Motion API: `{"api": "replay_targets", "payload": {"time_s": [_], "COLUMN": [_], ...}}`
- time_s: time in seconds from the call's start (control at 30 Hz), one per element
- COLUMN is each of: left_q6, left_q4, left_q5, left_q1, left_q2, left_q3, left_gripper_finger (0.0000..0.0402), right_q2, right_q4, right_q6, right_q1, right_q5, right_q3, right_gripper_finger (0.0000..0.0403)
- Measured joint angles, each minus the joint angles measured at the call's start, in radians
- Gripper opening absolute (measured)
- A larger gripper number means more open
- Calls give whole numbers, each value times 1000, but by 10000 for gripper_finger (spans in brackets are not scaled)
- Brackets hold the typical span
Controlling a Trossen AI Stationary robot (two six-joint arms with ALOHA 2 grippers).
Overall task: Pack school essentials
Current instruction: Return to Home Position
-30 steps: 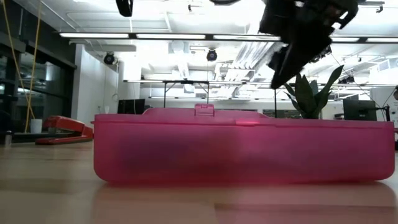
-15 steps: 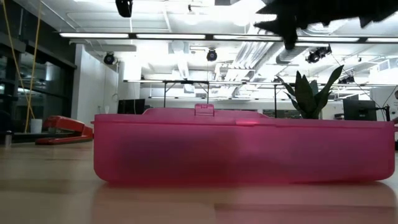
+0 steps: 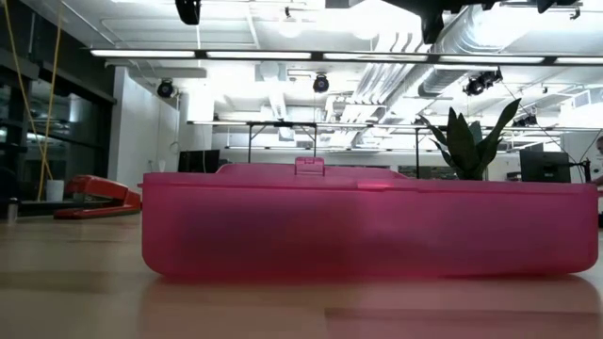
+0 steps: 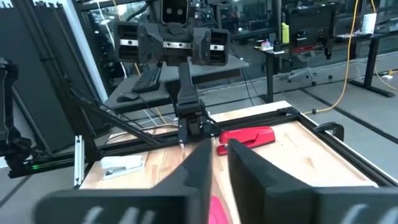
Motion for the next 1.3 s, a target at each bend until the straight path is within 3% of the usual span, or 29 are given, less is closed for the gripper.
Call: {"api": "replay_targets", "payload": {"time_s": [0.13,0.47,0.57,0.73,0.87,1.03,1.3], "left_q6": [0,17,37,64,63,67,-22], "left_q4": [0,-7,-44,-69,-88,-155,-77], "left_q5": [0,0,-13,-16,11,29,29], "left_q1": [0,0,0,0,12,63,77], "left_q2": [0,0,0,0,-8,-105,-361], "left_q3": [0,0,0,0,0,-30,-311], "left_gripper_finger": [207,196,150,21,9,2,0], "right_q2": [0,0,0,0,0,0,0], "right_q4": [-2,-1,-2,-2,-2,-7,-10], "right_q6": [2,33,35,40,40,31,108], "right_q1": [0,3,3,3,3,3,3], "right_q5": [-1,-13,-28,-49,-62,-146,-154], "right_q3": [0,0,0,0,0,0,0], "right_gripper_finger": [6,2,1,0,0,0,0]}}
